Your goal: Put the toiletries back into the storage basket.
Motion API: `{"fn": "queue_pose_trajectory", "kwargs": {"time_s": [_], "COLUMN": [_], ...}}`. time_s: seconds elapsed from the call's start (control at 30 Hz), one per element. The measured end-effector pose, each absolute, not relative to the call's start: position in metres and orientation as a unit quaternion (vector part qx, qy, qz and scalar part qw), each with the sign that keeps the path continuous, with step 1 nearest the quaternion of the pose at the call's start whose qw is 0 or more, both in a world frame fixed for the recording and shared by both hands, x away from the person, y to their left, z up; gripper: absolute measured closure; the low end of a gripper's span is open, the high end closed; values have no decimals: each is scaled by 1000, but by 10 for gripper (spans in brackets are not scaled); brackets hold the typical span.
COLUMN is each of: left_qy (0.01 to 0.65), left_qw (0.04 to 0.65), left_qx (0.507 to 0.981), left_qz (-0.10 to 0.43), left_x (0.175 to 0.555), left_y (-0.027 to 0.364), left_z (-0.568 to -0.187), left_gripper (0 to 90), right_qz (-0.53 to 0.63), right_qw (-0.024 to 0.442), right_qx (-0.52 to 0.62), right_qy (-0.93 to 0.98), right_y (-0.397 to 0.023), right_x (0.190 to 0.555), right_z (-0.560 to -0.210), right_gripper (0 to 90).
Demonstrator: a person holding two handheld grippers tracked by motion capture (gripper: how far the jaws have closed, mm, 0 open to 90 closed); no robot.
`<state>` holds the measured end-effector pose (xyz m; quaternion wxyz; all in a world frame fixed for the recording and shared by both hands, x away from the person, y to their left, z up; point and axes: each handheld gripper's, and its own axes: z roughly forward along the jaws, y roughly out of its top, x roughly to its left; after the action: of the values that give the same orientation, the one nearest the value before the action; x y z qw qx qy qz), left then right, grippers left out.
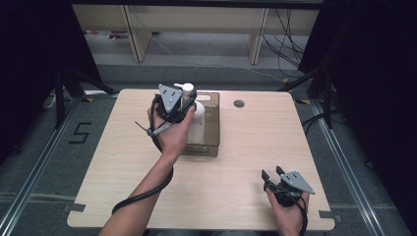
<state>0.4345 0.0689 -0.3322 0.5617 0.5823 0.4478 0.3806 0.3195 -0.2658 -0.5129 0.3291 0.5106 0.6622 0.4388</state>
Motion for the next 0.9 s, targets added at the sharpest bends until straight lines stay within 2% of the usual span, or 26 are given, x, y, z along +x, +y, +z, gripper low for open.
{"fn": "queue_pose_trajectory", "kwargs": {"time_s": [0.9], "left_qy": [422], "left_qw": [587], "left_qx": [568], "left_qz": [393], "left_x": [433], "left_y": [72], "left_z": [-352], "left_gripper": [589], "right_qz": [438], "right_qw": [309], "right_qx": [528], "right_qy": [659], "right_y": [-262], "right_x": [317], "right_z": [-512], "right_gripper": [432]}}
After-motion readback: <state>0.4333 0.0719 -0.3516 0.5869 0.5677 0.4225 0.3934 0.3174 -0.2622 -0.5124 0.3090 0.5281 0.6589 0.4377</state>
